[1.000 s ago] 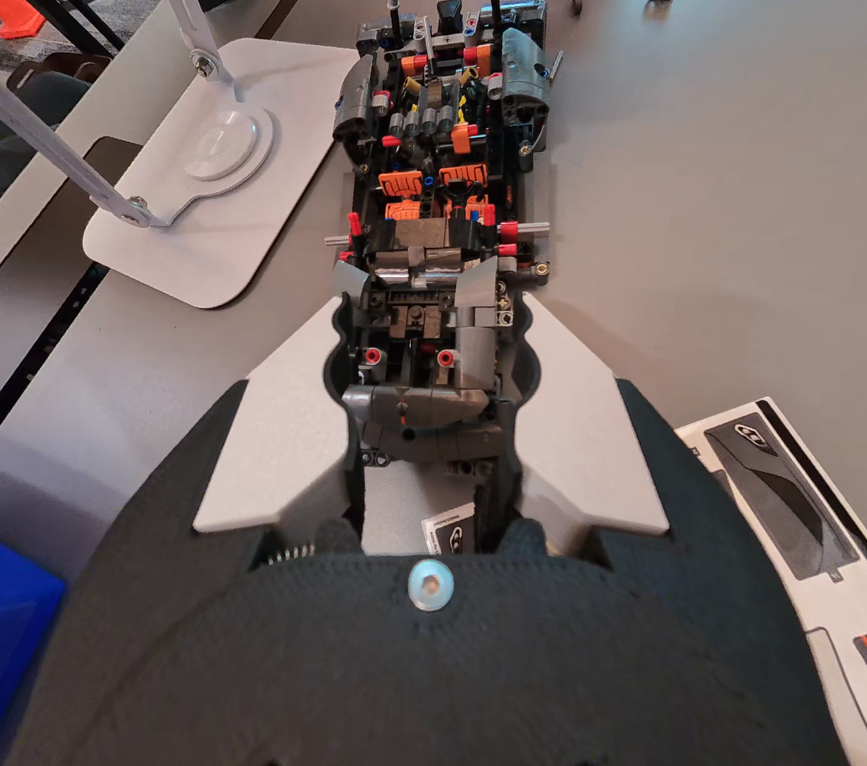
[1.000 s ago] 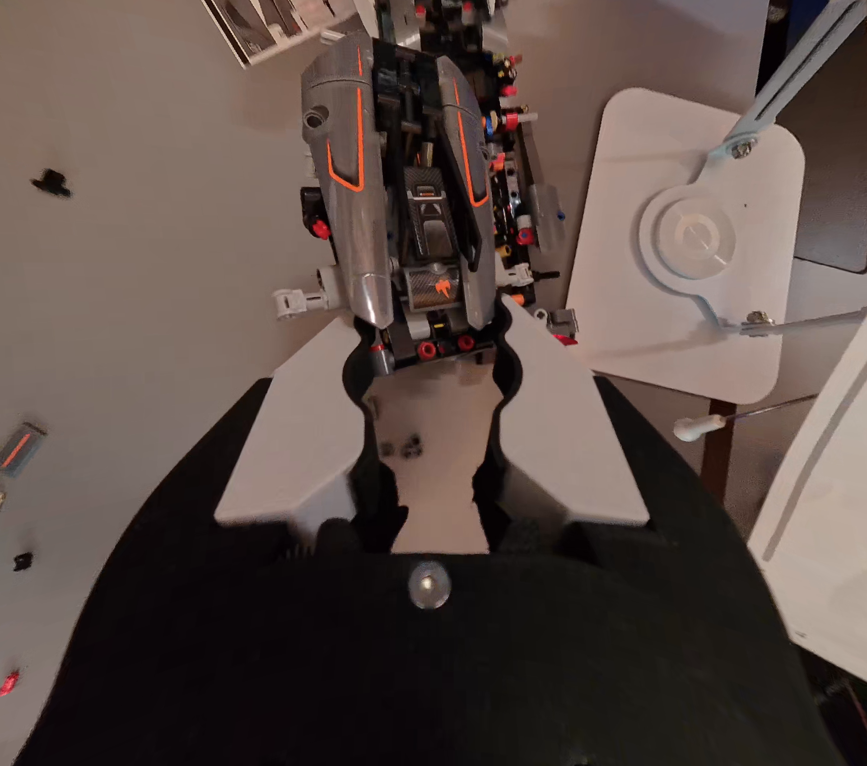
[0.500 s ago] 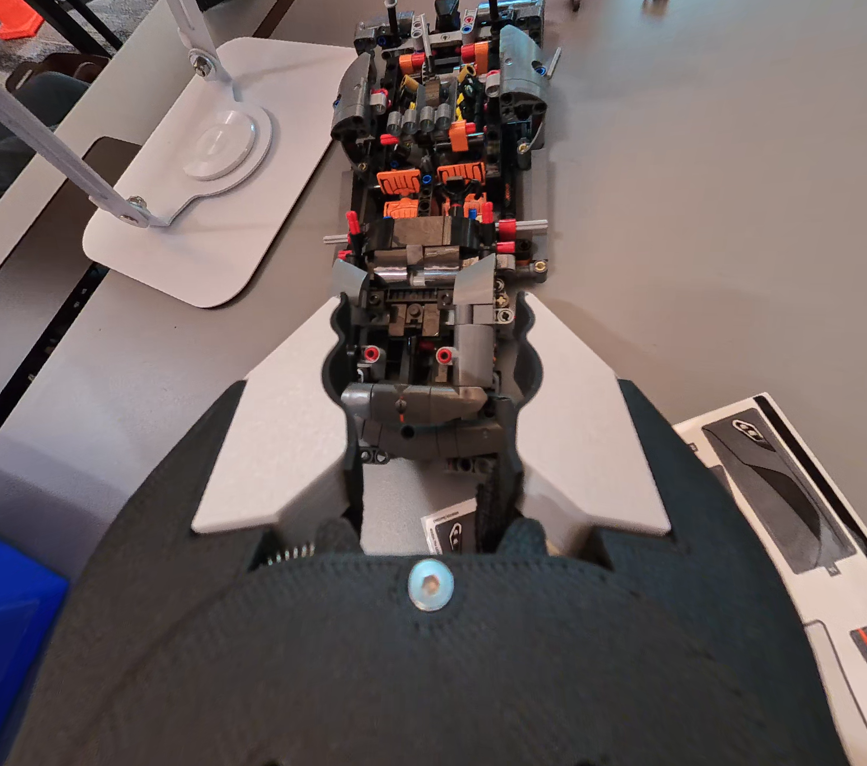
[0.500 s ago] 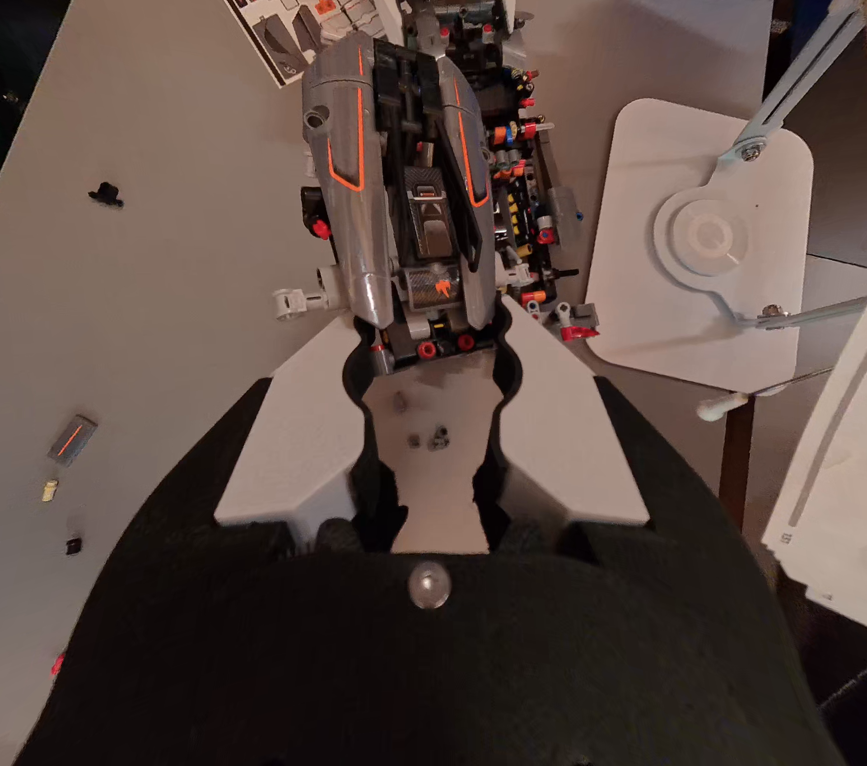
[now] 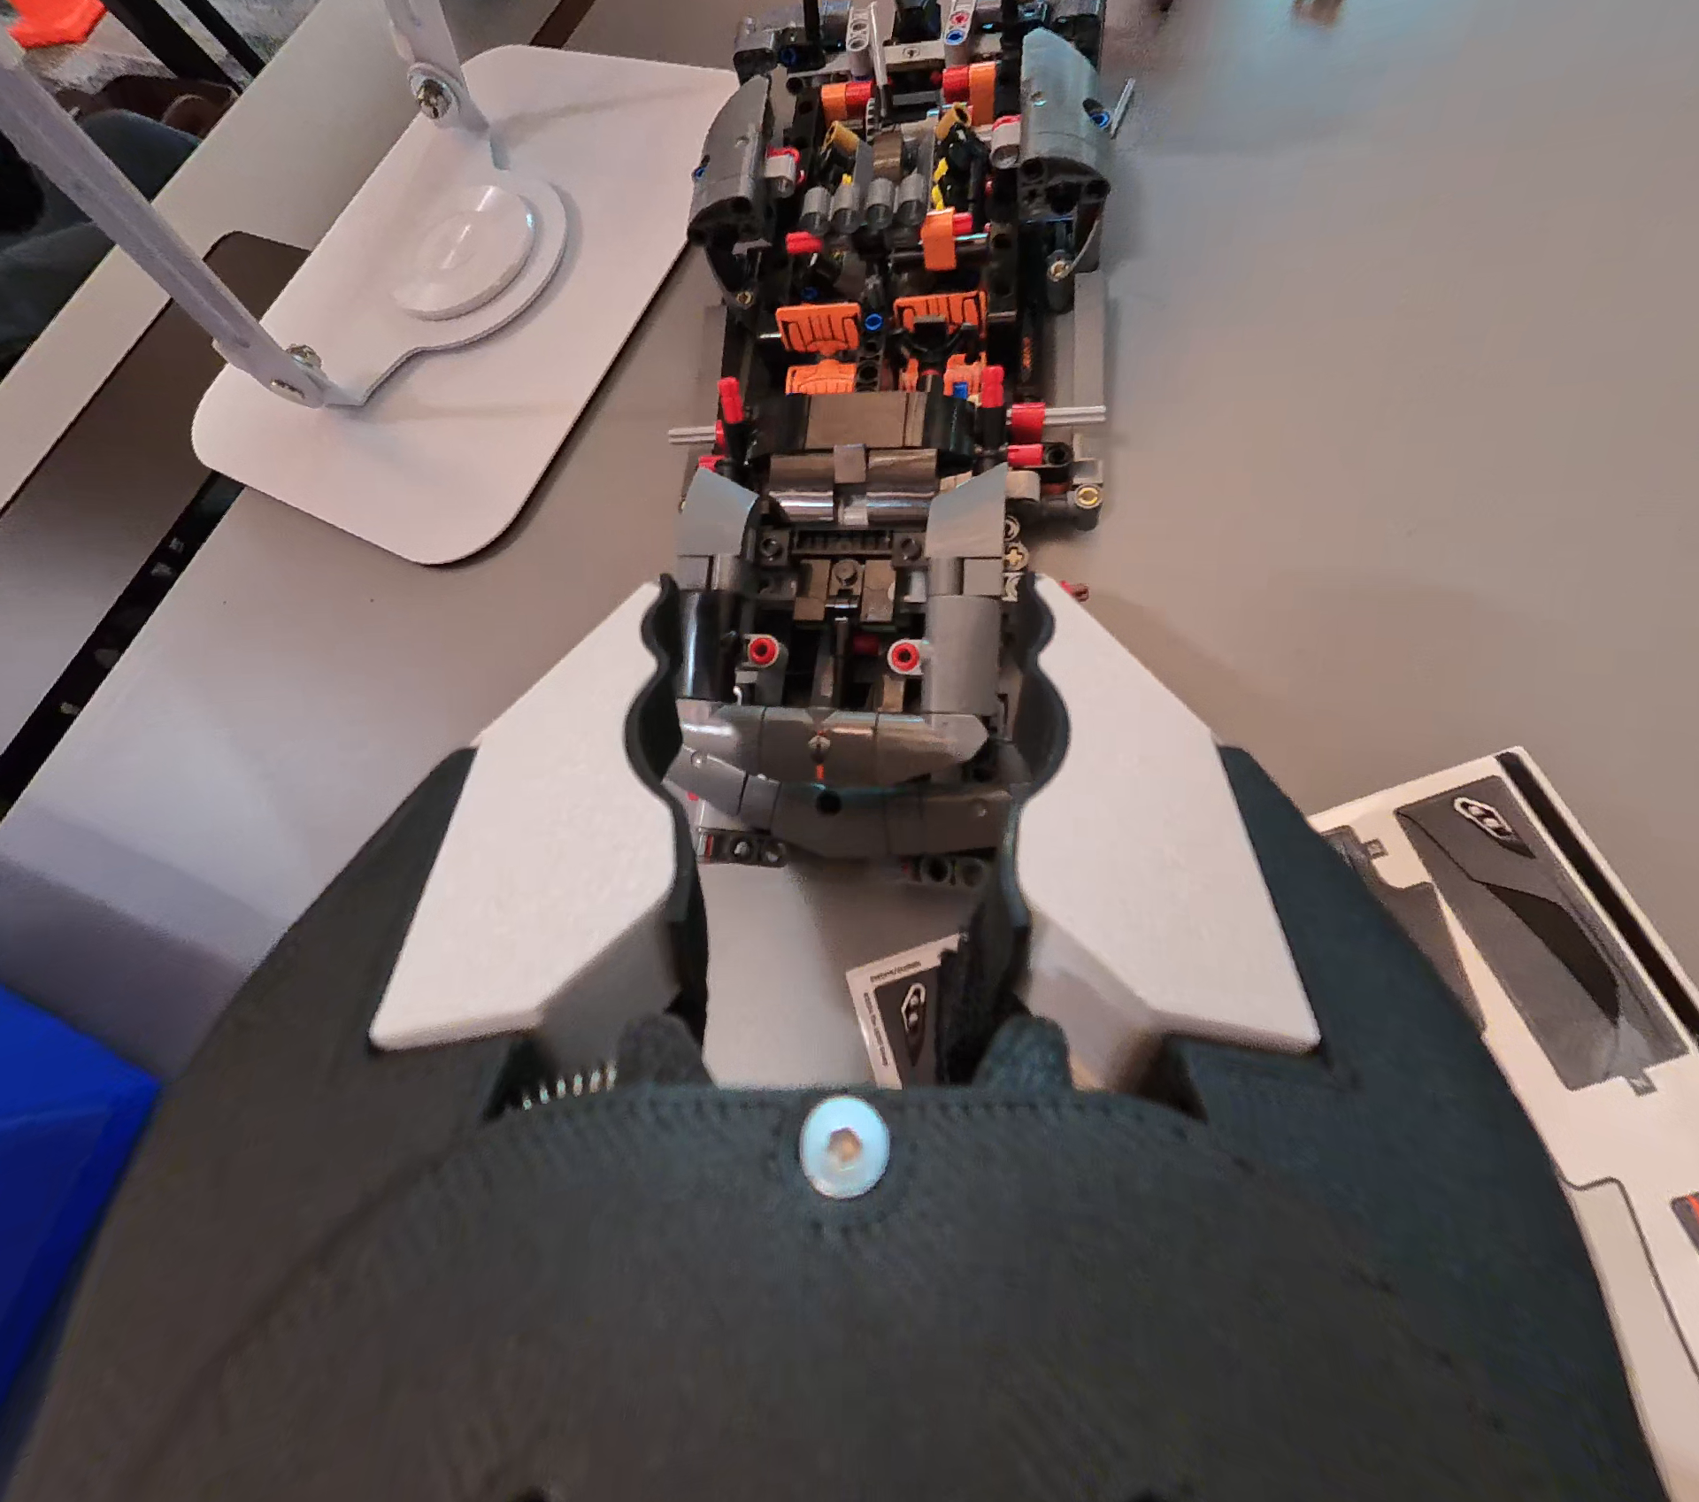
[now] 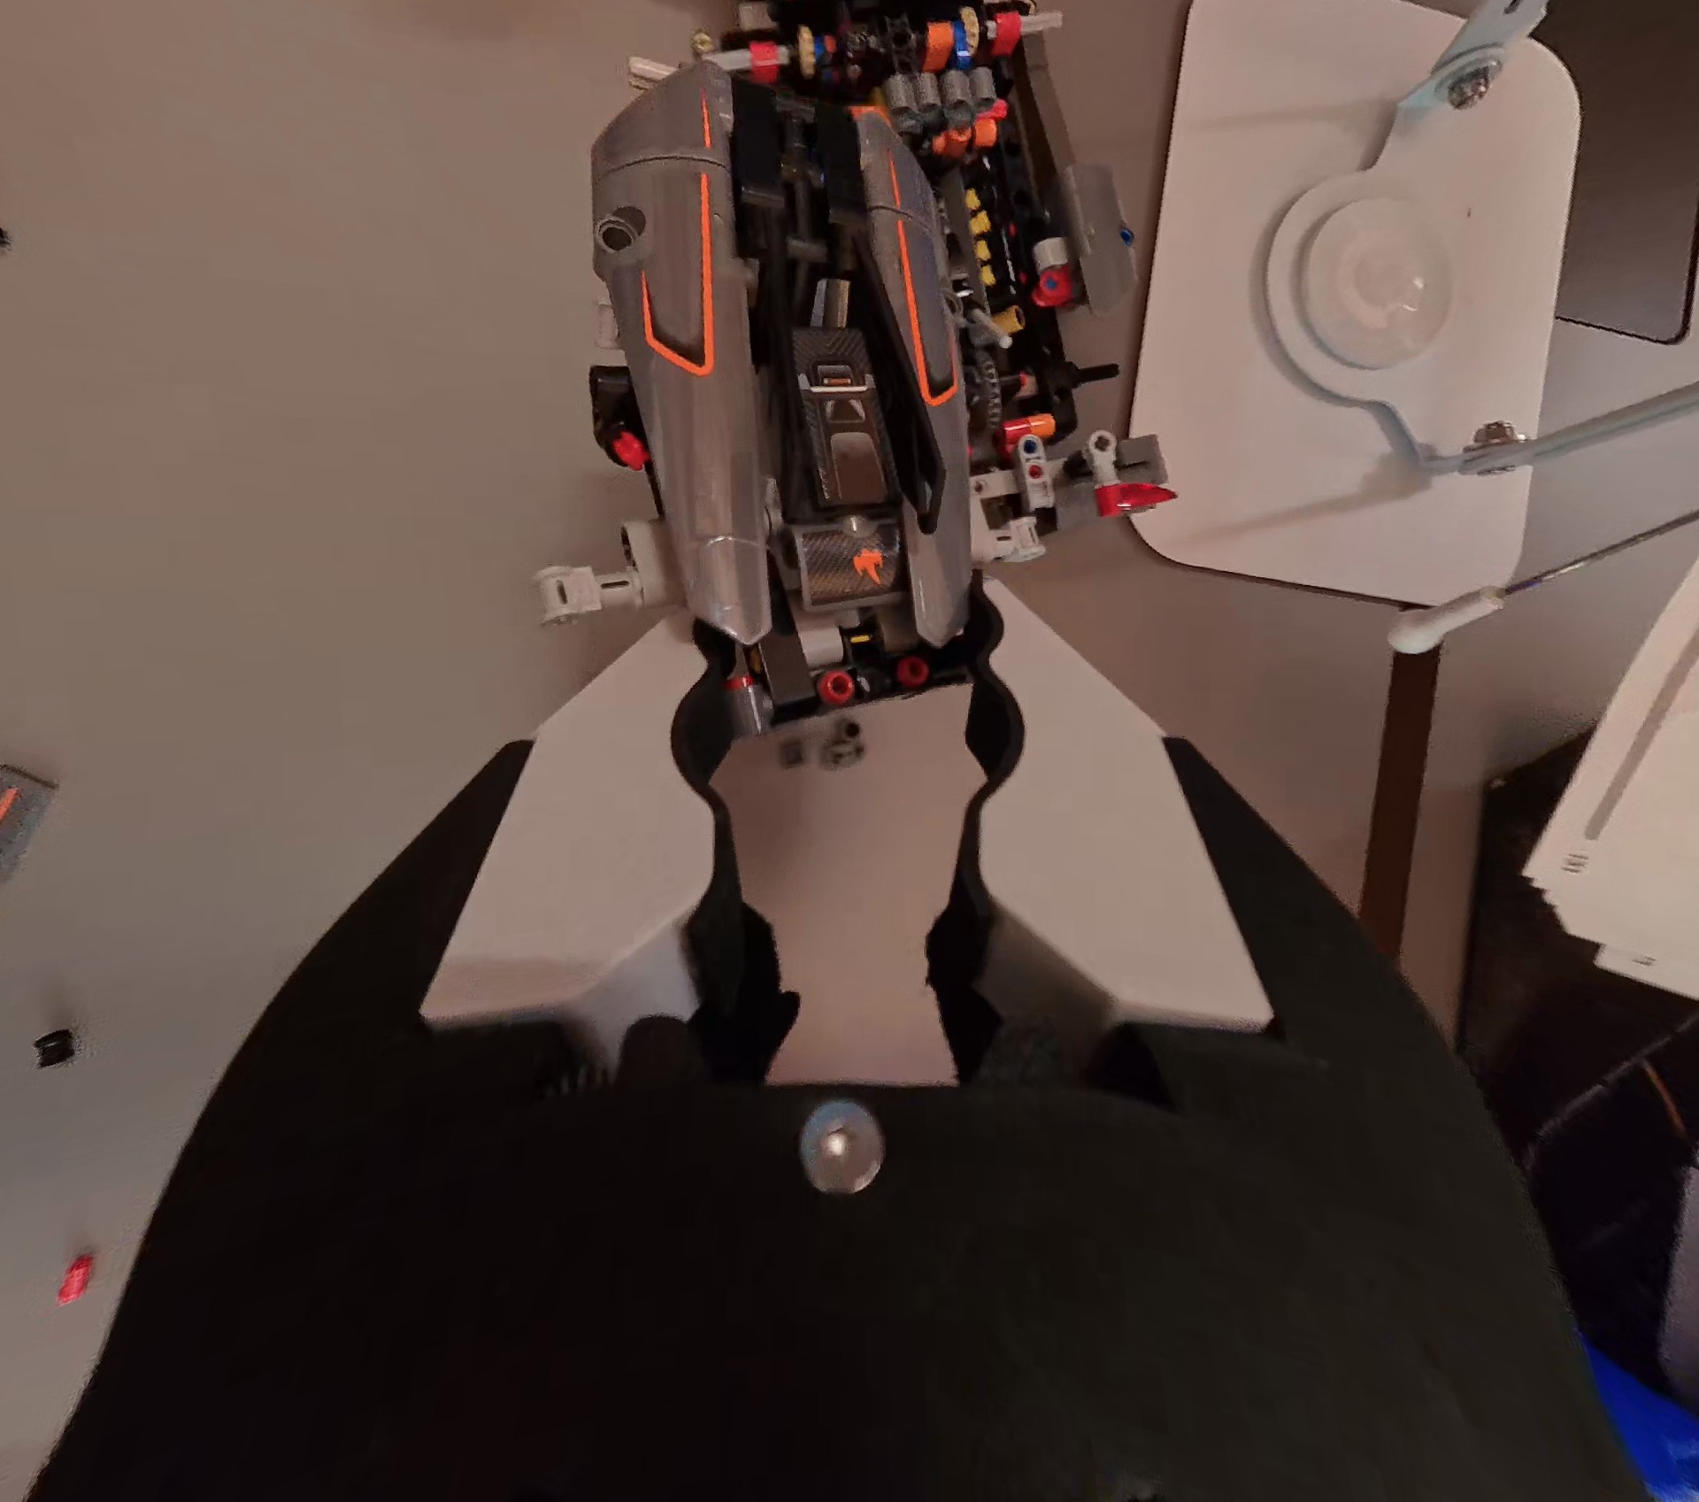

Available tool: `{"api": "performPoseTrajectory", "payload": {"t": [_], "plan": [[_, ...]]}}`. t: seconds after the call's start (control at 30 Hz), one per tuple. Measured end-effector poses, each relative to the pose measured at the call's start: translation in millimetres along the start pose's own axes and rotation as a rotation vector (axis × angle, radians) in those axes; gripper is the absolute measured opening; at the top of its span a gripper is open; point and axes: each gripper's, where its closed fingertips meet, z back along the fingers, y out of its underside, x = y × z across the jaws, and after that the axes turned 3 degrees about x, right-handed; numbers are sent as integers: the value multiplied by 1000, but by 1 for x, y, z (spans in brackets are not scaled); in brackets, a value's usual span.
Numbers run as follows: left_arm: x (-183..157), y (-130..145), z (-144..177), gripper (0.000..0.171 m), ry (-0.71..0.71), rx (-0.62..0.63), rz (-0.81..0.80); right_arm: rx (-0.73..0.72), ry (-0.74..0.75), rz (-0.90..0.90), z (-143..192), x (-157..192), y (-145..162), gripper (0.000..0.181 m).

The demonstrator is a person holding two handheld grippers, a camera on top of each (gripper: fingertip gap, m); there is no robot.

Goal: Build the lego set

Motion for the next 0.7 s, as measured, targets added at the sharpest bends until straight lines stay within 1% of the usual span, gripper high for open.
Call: {"api": "performPoseTrajectory", "payload": {"t": [0.17,0.23,0.37,0.47,0.57,0.7], "plan": [[1,3,0,73,4,10,9,146,84,84,-11,-26,3,48],[1,5,0,73,4,20,7,199,88,118,-19,-33,1,48],[0,6,-1,72,7,27,2,237,75,167,-34,-43,-8,48],[-1,7,-1,73,10,30,0,289,82,211,-43,-54,-8,48],[-1,7,-2,73,7,35,-5,268,70,237,-49,-59,-15,48],[-1,7,-2,73,7,37,-8,267,72,289,-54,-62,-14,48]]}}
